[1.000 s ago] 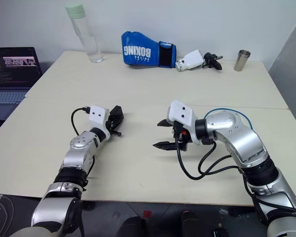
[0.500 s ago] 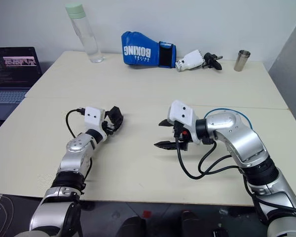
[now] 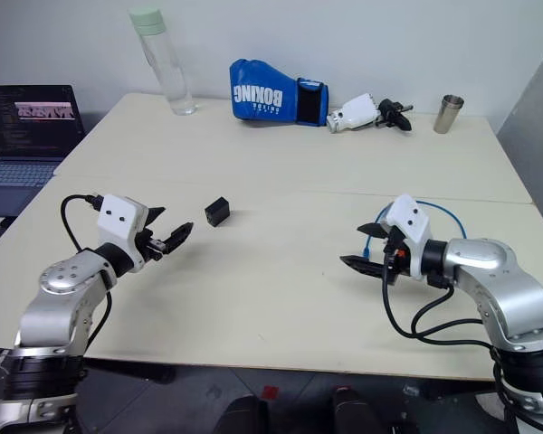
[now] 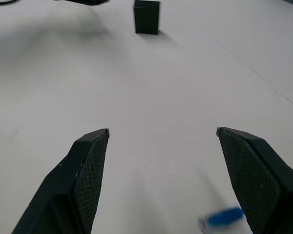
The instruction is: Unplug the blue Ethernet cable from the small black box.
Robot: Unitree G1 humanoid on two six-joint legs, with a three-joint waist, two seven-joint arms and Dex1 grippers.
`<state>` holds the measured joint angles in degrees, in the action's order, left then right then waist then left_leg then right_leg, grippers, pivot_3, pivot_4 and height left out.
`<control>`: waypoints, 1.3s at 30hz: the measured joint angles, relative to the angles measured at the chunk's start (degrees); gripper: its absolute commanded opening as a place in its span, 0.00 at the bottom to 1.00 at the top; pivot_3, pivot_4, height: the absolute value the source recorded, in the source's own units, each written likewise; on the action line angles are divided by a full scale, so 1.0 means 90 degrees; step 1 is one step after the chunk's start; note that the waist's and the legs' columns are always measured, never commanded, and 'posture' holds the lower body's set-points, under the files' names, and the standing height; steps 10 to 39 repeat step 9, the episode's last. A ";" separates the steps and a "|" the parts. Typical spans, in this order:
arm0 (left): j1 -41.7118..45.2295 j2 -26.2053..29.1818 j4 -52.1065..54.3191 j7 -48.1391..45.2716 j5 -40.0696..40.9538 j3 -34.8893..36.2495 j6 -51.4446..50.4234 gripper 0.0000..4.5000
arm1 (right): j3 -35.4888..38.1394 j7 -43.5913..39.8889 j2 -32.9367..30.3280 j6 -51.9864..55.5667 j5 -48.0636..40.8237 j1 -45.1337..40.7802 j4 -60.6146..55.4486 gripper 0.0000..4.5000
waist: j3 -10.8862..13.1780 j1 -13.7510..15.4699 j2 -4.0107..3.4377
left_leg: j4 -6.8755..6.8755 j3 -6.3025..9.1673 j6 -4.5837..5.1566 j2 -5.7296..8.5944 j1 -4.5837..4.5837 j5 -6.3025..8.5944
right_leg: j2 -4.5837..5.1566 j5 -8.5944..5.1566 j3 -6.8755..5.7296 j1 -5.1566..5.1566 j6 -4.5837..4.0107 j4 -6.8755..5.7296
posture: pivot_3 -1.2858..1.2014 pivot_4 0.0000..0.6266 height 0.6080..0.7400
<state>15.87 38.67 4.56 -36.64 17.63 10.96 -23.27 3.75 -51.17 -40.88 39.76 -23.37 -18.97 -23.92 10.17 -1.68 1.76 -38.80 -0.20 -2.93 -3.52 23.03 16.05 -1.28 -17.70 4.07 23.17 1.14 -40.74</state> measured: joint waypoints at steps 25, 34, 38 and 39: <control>-0.0050 0.0962 0.0469 -0.1327 0.0829 0.0068 -0.0870 0.78 | 0.0628 -0.0513 -0.0490 -0.0549 -0.0334 0.0647 0.0072 0.83 | 0.0004 -0.0040 -0.0007 | 0.0002 -0.0005 0.0001 -0.0009 -0.0007 0.0000 | -0.0019 -0.0003 0.0007 0.0001 -0.0004 -0.0003 | 0.52 0.24 1.00; -0.0050 0.0962 0.0469 -0.1327 0.0829 0.0068 -0.0870 0.78 | 0.0628 -0.0513 -0.0490 -0.0549 -0.0334 0.0647 0.0072 0.83 | 0.0004 -0.0040 -0.0007 | 0.0002 -0.0005 0.0001 -0.0009 -0.0007 0.0000 | -0.0019 -0.0003 0.0007 0.0001 -0.0004 -0.0003 | 0.52 0.24 1.00; -0.0050 0.0962 0.0469 -0.1327 0.0829 0.0068 -0.0870 0.78 | 0.0628 -0.0513 -0.0490 -0.0549 -0.0334 0.0647 0.0072 0.83 | 0.0004 -0.0040 -0.0007 | 0.0002 -0.0005 0.0001 -0.0009 -0.0007 0.0000 | -0.0019 -0.0003 0.0007 0.0001 -0.0004 -0.0003 | 0.52 0.24 1.00; -0.0050 0.0962 0.0469 -0.1327 0.0829 0.0068 -0.0870 0.78 | 0.0628 -0.0513 -0.0490 -0.0549 -0.0334 0.0647 0.0072 0.83 | 0.0004 -0.0040 -0.0007 | 0.0002 -0.0005 0.0001 -0.0009 -0.0007 0.0000 | -0.0019 -0.0003 0.0007 0.0001 -0.0004 -0.0003 | 0.52 0.24 1.00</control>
